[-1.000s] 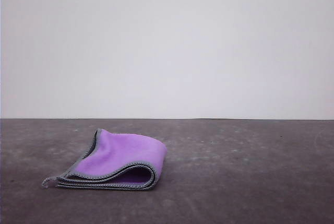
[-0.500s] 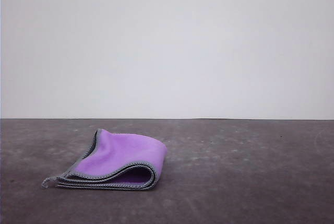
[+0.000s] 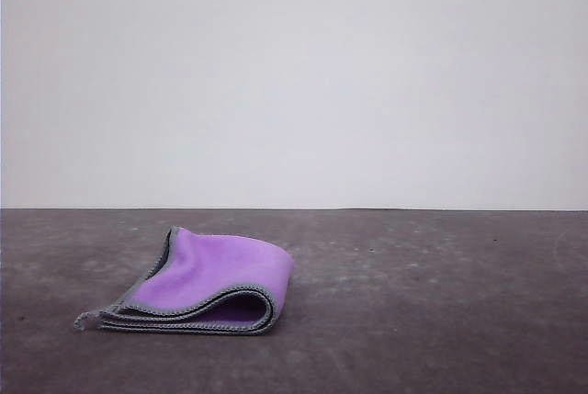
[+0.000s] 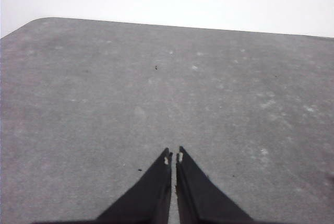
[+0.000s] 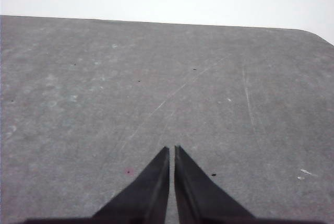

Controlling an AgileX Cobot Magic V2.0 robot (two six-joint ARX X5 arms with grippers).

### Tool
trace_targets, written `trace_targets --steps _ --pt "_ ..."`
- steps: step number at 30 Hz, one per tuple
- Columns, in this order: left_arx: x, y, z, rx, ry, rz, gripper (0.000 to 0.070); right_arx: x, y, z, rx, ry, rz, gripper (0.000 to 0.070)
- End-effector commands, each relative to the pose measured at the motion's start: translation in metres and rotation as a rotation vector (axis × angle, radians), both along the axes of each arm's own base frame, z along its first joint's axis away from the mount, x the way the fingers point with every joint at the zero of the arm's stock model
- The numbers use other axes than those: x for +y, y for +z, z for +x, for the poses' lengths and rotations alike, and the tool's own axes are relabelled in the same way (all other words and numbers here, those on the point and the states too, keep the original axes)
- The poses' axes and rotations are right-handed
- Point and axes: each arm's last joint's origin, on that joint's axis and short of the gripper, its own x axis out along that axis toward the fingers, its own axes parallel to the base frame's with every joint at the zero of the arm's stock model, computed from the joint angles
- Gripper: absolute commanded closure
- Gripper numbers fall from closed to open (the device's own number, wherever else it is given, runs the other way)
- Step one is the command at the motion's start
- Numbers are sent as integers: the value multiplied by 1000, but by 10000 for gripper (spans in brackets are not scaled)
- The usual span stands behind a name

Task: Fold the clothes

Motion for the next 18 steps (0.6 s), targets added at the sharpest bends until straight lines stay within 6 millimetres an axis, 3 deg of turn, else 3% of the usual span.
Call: trace_targets --steps 1,18 --pt "0 -5 1 4 -2 -1 700 0 0 0 -7 -3 11 689" --pt "0 -5 1 4 -2 -1 700 0 0 0 -7 -3 11 689"
